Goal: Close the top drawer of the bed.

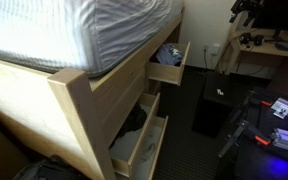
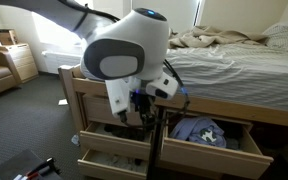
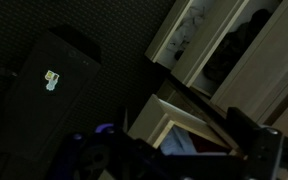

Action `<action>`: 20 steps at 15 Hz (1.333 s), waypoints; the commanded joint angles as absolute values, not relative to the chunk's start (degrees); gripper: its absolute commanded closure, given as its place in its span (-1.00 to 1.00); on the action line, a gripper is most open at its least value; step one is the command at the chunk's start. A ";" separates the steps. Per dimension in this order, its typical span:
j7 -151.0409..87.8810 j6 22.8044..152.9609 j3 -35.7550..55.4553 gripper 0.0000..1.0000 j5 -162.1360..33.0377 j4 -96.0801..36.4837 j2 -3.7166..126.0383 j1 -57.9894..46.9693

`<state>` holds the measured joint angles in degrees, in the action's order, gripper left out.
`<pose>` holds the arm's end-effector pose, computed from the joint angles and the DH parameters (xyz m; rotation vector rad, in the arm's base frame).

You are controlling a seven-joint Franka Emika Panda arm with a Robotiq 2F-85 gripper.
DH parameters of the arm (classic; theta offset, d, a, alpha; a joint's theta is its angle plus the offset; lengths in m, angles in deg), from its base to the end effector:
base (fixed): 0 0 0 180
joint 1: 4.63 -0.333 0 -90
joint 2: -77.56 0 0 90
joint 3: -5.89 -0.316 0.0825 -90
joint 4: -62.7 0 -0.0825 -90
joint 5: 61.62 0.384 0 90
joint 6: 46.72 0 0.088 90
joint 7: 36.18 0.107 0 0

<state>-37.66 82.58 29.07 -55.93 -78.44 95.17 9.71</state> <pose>0.3570 -0.2723 0.4076 -2.8028 0.9862 -0.2001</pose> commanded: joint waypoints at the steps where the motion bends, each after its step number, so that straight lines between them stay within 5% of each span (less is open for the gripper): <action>1: -38.30 85.16 32.96 -1.00 -49.94 -70.88 81.76 13.20; 7: -37.02 84.81 34.46 -1.00 -37.10 -58.82 60.47 21.80; 8: -37.00 88.68 33.70 -1.00 -41.33 -65.37 68.30 20.65; 13: -36.43 91.34 32.90 -1.00 -41.69 -65.10 65.70 21.22; 20: -27.43 101.55 33.17 -1.00 -45.07 -57.12 42.91 24.85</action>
